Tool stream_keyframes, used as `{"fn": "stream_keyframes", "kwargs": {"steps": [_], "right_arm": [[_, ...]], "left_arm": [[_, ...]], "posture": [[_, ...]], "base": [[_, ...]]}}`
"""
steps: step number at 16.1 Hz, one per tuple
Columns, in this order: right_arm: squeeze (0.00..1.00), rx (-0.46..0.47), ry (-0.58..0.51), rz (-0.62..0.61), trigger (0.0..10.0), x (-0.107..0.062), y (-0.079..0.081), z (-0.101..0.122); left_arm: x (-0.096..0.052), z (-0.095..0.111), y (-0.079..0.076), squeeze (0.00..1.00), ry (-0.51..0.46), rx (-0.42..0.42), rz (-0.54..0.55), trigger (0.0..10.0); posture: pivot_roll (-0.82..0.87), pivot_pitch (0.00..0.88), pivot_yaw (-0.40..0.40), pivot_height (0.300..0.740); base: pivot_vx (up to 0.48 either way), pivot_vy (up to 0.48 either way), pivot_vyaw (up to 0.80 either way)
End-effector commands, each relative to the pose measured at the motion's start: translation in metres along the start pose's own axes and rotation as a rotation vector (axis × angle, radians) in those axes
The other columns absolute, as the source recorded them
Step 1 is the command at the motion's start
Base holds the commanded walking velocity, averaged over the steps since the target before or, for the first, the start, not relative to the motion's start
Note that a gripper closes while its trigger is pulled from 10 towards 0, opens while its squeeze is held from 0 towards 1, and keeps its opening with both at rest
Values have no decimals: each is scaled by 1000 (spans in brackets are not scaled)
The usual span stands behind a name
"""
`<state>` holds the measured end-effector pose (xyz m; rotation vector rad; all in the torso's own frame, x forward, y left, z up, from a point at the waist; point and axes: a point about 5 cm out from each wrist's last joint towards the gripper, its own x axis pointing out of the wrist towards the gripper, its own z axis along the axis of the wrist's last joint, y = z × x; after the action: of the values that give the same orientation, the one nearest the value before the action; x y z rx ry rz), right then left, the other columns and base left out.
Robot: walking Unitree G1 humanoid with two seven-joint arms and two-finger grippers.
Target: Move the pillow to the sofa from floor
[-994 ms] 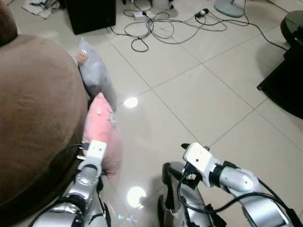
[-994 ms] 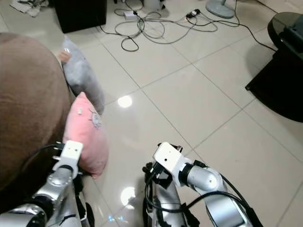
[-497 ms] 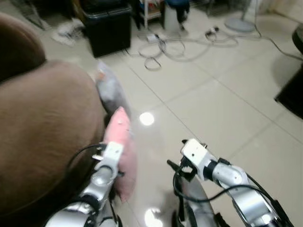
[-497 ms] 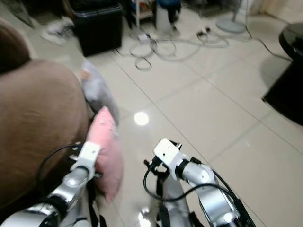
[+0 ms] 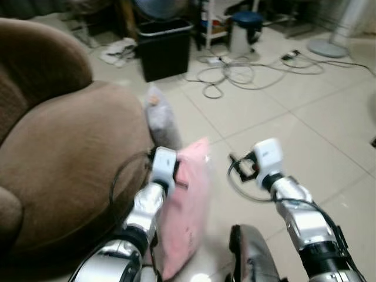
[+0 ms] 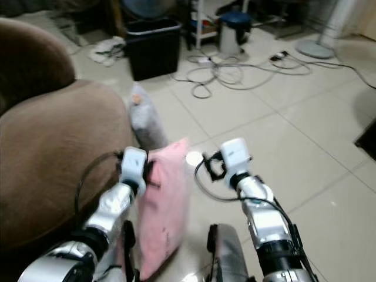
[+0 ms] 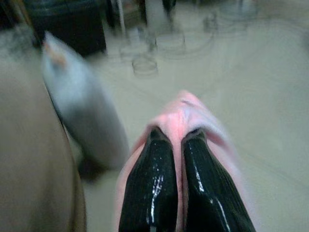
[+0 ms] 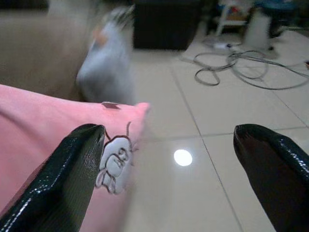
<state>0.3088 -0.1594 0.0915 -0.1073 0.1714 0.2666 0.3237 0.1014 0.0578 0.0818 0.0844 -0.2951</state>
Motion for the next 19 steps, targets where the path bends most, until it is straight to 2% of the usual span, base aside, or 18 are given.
{"fn": "stream_keyframes", "kwargs": {"steps": [1,2,4,5,7,8,10,13,14,16,19], "right_arm": [[0,54,-39,-62,10000,-4,-8,10],[0,27,-66,-71,10000,-6,-9,14],[0,18,-63,-74,10000,-8,-7,14],[0,24,-105,-64,10000,-6,-1,19],[0,17,-100,-56,10000,-2,4,20],[0,24,-91,-60,10000,3,7,20],[0,23,-75,-55,10000,11,15,19],[0,7,-63,-21,10000,10,19,16],[0,17,-61,-23,10000,12,18,16],[0,12,-76,5,10000,17,21,23],[0,0,-102,41,10000,20,25,33]], "left_arm": [[1,35,14,0,-167,2,35,0],[-2,53,23,0,-227,-36,74,0],[-5,64,30,0,-261,-54,102,0],[-8,63,33,0,-267,-44,76,10000],[-15,51,35,0,-166,-55,92,10000],[-19,50,35,0,-140,8,81,10000],[-26,40,39,0,-112,21,66,10000],[-34,41,45,0,-120,25,125,10000],[-37,45,47,0,-125,76,131,10000],[-39,47,49,0,-106,115,135,10000],[-42,48,51,0,-119,99,188,10000]], "posture": [[27,0,29,554],[33,0,26,554],[39,0,20,554],[30,0,20,564],[25,0,23,579],[24,0,14,589],[29,0,16,609],[53,0,8,639],[84,0,-7,654],[104,0,-21,679],[117,0,-37,714]], "base": [[0,0,0],[0,0,0],[0,0,0],[0,0,0],[0,0,0],[0,0,0],[0,0,0],[0,0,0],[0,0,0],[0,0,0],[0,0,0]]}}
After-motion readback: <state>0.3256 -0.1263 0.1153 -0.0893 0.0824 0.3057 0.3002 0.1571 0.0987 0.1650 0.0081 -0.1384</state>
